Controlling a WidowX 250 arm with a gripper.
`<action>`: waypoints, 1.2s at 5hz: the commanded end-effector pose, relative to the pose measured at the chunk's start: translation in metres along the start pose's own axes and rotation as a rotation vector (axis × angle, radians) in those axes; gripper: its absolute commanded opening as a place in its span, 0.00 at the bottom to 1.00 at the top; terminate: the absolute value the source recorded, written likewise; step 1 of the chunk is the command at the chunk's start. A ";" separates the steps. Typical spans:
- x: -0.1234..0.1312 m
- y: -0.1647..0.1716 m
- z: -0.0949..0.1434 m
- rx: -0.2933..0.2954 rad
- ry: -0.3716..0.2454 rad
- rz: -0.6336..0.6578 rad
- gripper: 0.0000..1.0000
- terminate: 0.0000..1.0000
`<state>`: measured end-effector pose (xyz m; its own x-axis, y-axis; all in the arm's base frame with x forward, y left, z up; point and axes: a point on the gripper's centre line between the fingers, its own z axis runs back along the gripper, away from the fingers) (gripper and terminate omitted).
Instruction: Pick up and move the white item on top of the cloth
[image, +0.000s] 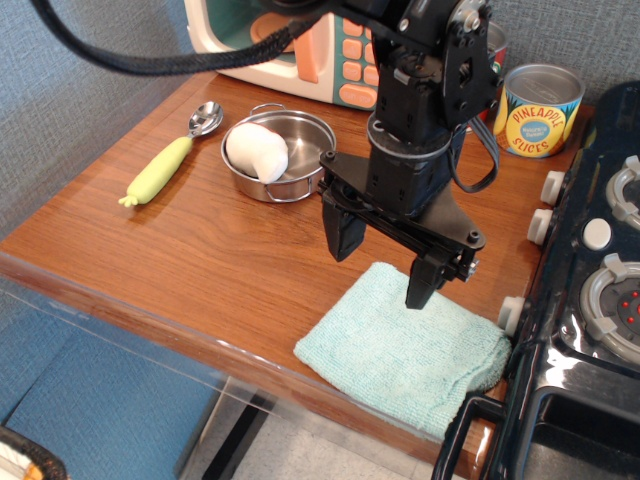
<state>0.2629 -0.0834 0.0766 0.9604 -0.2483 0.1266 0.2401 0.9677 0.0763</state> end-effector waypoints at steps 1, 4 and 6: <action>0.000 0.000 0.000 0.000 0.000 0.000 1.00 0.00; 0.063 0.126 0.020 0.133 -0.085 0.348 1.00 0.00; 0.070 0.182 -0.002 0.167 -0.024 0.520 1.00 0.00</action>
<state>0.3775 0.0680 0.0776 0.9539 0.2537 0.1602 -0.2788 0.9467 0.1611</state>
